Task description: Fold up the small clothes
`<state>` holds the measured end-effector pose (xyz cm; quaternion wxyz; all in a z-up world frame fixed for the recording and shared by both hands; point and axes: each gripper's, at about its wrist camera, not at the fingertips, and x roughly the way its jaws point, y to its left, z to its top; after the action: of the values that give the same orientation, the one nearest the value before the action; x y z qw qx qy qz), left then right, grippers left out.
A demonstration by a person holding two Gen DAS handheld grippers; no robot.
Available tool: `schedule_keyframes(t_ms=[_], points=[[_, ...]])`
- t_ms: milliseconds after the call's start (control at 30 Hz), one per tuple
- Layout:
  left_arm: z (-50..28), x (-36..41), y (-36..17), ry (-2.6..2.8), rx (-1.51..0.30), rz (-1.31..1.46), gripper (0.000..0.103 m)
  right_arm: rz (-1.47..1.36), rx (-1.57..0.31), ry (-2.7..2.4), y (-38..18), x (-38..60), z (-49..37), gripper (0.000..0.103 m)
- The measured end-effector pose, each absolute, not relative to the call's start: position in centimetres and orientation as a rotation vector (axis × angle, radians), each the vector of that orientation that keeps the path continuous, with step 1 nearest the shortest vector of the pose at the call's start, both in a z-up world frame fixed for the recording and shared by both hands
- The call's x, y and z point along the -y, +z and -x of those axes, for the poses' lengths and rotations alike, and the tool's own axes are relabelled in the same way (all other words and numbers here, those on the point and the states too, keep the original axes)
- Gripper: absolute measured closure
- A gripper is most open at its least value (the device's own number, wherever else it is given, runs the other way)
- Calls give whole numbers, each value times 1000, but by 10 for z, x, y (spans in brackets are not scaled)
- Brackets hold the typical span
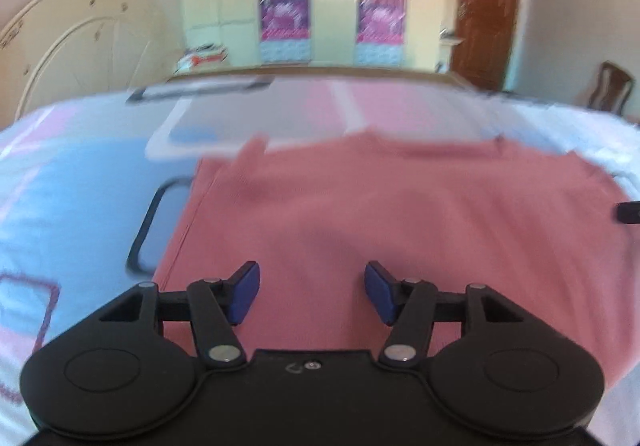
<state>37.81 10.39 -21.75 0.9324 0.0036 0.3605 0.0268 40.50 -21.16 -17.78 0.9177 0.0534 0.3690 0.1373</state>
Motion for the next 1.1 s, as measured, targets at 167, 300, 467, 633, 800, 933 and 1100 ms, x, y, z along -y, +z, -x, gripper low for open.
schedule_keyframes(t_ms=[167, 300, 467, 633, 800, 933, 1100], points=[[-367, -120, -226, 93, -726, -28, 45, -23, -786, 203, -211, 238, -397, 63], [-363, -121, -219, 123, -747, -12, 49, 22, -802, 157, -206, 237, -395, 63], [-342, -105, -201, 89, -715, 14, 48, -63, -767, 224, -186, 233, -369, 63], [-338, -99, -219, 94, -760, -8, 46, 59, -820, 231, -205, 214, -356, 63], [-324, -111, -223, 102, -744, -19, 45, 128, -815, 176, -218, 237, -343, 63], [-315, -109, -221, 100, -750, -60, 46, 87, -847, 162, -217, 244, -342, 63], [-313, -107, -205, 133, -756, 4, 45, -10, -822, 196, -187, 232, -342, 63]])
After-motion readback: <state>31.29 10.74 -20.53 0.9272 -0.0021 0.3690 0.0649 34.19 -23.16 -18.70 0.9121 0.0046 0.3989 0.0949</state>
